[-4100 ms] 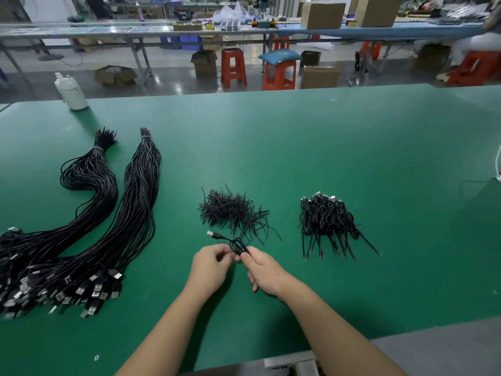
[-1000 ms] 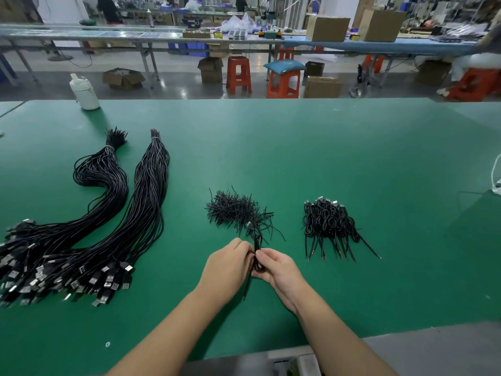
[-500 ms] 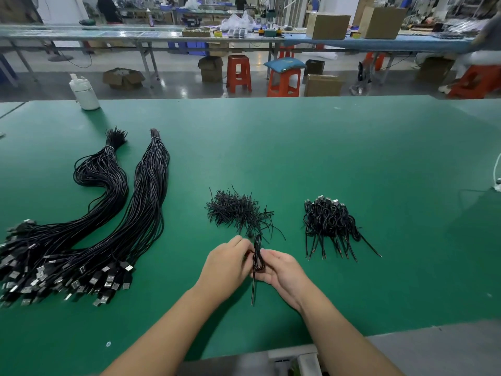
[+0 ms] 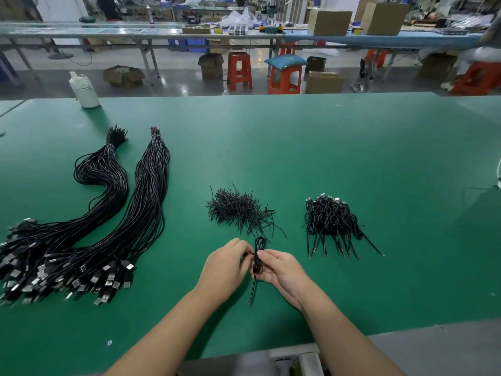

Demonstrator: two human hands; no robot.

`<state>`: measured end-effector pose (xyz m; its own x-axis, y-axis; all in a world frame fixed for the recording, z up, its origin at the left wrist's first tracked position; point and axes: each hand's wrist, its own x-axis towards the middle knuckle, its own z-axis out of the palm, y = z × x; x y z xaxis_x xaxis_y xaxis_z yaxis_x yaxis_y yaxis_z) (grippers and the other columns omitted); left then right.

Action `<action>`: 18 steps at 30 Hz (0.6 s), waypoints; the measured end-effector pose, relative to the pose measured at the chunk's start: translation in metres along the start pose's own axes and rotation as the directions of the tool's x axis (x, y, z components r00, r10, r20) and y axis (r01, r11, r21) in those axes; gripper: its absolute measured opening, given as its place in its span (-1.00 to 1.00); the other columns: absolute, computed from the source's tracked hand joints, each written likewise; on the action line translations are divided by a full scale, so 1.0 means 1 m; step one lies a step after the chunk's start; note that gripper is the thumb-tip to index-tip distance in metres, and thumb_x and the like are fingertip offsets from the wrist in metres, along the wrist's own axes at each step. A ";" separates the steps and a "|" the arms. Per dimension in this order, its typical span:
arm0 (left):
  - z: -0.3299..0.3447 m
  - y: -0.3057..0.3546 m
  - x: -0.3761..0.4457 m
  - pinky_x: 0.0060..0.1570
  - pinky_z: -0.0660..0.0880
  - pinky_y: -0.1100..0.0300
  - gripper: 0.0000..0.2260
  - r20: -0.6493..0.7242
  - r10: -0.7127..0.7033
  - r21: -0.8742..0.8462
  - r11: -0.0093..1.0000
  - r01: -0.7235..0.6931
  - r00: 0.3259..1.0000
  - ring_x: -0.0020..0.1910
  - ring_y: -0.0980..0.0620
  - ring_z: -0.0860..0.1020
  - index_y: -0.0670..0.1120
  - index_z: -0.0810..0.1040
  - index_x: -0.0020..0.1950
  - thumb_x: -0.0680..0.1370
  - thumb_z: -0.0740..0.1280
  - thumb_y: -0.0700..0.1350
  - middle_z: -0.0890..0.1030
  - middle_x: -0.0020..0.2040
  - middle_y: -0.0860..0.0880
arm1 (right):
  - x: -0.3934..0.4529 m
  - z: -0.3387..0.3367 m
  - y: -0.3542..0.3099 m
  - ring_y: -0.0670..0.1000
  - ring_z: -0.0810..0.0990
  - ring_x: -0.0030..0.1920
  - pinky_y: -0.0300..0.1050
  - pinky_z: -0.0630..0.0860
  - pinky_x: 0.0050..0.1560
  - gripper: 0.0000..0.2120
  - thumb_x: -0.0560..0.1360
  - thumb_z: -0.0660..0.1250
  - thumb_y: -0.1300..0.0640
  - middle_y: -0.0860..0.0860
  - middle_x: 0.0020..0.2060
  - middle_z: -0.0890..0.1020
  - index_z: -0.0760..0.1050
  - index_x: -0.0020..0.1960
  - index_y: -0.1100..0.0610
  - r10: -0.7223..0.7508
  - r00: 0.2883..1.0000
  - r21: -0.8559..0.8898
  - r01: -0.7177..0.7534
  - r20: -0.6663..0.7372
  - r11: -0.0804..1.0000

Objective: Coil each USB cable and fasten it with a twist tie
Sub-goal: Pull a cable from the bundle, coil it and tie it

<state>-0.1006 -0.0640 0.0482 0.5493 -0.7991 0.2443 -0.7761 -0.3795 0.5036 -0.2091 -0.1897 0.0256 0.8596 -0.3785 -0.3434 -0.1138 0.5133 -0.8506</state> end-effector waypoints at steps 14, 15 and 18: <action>-0.016 -0.002 0.002 -0.29 0.42 0.18 -0.91 0.022 -0.012 0.026 1.000 0.011 1.000 -0.31 0.11 0.46 0.06 0.46 -0.15 0.51 0.35 -0.02 0.51 -0.23 0.14 | 0.000 0.010 0.002 0.14 0.67 0.10 0.06 0.65 0.03 -0.64 0.64 0.25 0.23 0.21 0.13 0.64 0.38 0.41 0.02 -0.054 0.995 -0.072 0.048 -0.078 0.996; -0.017 -0.002 0.003 -0.27 0.43 0.17 -0.89 0.048 -0.073 0.006 0.997 0.073 0.996 -0.31 0.12 0.46 0.07 0.44 -0.18 0.50 0.35 -0.02 0.52 -0.25 0.14 | -0.001 0.012 0.002 0.14 0.65 0.14 0.08 0.64 0.05 -0.57 0.63 0.24 0.30 0.17 0.20 0.59 0.35 0.43 -0.03 -0.083 0.993 -0.096 0.075 -0.085 0.993; -0.021 -0.005 0.006 -0.24 0.48 0.12 -0.89 0.138 -0.227 -0.146 0.958 0.246 0.964 -0.36 0.13 0.47 0.03 0.49 -0.22 0.48 0.38 -0.08 0.57 -0.31 0.12 | -0.009 0.021 0.002 0.00 0.62 0.11 0.01 0.66 -0.01 -0.54 0.58 0.26 0.42 0.09 0.33 0.50 0.42 0.41 0.08 -0.164 0.987 -0.276 0.155 -0.007 0.949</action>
<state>-0.0872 -0.0576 0.0646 0.6626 -0.7489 0.0067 -0.5633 -0.4925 0.6635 -0.2063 -0.1688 0.0352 0.8633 -0.4624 -0.2022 -0.1118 0.2156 -0.9701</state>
